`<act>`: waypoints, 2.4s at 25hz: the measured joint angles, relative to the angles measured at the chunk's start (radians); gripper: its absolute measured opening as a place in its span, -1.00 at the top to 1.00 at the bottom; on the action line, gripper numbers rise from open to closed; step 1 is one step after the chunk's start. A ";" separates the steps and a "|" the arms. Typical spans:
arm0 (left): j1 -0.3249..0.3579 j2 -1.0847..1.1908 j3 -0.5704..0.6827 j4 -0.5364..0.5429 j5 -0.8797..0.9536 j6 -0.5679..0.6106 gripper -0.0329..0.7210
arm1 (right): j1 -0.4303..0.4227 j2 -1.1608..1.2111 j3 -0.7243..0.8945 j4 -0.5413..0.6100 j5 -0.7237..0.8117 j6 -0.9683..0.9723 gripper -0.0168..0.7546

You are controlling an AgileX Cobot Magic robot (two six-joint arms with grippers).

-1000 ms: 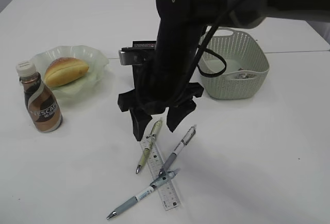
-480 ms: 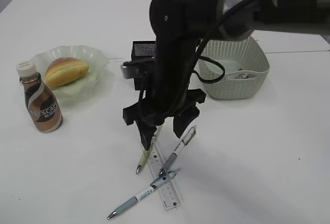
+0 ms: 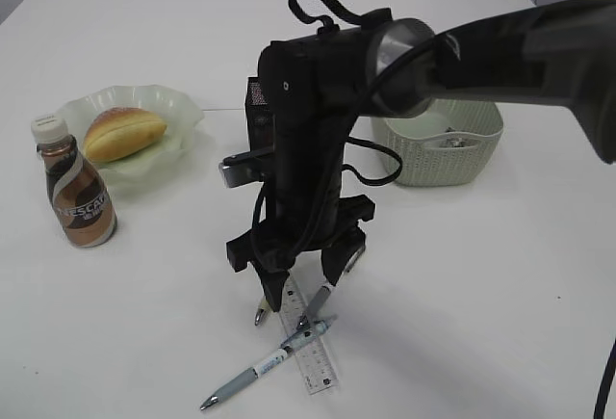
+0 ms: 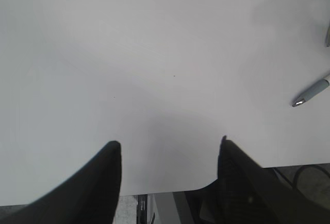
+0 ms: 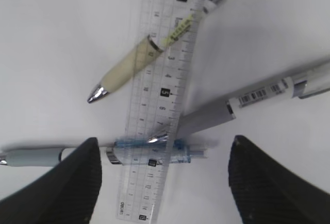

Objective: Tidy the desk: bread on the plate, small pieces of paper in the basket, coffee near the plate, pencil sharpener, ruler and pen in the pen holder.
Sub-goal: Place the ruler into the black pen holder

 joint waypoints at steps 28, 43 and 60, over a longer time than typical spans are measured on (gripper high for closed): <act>0.000 0.000 0.000 0.005 0.020 0.000 -0.24 | 0.078 0.064 -0.099 -0.148 0.000 0.023 -0.50; 0.000 0.000 0.000 0.008 0.022 0.000 -0.24 | 0.078 0.075 -0.099 -0.150 0.000 -0.025 -0.50; 0.000 0.000 0.000 0.011 0.022 0.000 -0.24 | 0.078 0.075 -0.099 -0.162 0.000 -0.078 -0.50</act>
